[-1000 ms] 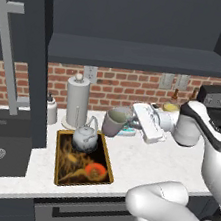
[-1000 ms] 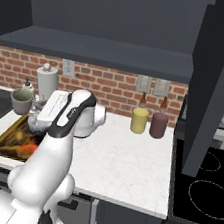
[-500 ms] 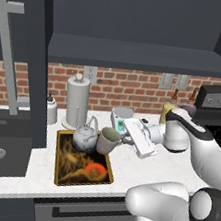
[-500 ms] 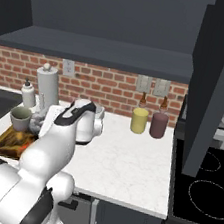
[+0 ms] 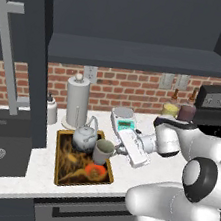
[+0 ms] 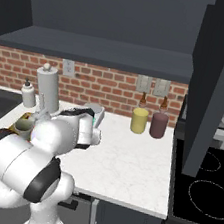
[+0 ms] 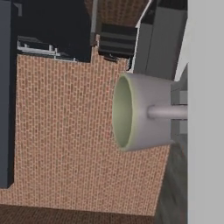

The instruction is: Pick the kettle from the counter and place it on the tray. Then pick the mug from the cabinet and place it on the tray. Then close the cabinet doors.

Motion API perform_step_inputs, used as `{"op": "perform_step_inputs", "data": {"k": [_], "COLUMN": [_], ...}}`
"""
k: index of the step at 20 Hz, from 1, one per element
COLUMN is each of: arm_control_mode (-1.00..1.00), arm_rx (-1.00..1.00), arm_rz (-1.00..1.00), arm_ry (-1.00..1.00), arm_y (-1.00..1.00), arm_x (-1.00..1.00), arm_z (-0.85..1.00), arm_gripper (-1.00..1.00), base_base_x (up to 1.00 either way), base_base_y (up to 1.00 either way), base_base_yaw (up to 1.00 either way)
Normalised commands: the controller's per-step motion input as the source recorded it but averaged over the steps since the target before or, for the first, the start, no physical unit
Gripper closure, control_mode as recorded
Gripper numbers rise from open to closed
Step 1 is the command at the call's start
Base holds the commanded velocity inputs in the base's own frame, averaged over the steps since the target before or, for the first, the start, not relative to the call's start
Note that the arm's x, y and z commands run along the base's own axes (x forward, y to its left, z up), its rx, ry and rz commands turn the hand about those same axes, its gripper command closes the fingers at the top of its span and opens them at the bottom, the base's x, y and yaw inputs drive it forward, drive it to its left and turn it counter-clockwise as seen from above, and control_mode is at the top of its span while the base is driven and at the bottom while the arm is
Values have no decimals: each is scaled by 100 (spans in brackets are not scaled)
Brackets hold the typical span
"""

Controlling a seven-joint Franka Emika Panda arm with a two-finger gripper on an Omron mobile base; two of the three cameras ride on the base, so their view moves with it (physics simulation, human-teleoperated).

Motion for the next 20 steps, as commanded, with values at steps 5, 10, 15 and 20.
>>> {"op": "perform_step_inputs", "data": {"k": [5,10,15,20], "arm_control_mode": [-100,-100,-100,-100], "arm_rx": [-11,-14,-7,-1], "arm_rz": [0,-2,-3,-3], "arm_ry": [5,14,7,0], "arm_y": [13,22,22,14], "arm_x": [7,14,24,26], "arm_z": [-54,-42,-36,-35], "arm_gripper": [100,100,100,100], "base_base_x": [0,0,0,0], "base_base_y": [0,0,0,0], "base_base_yaw": [0,0,0,0]}}
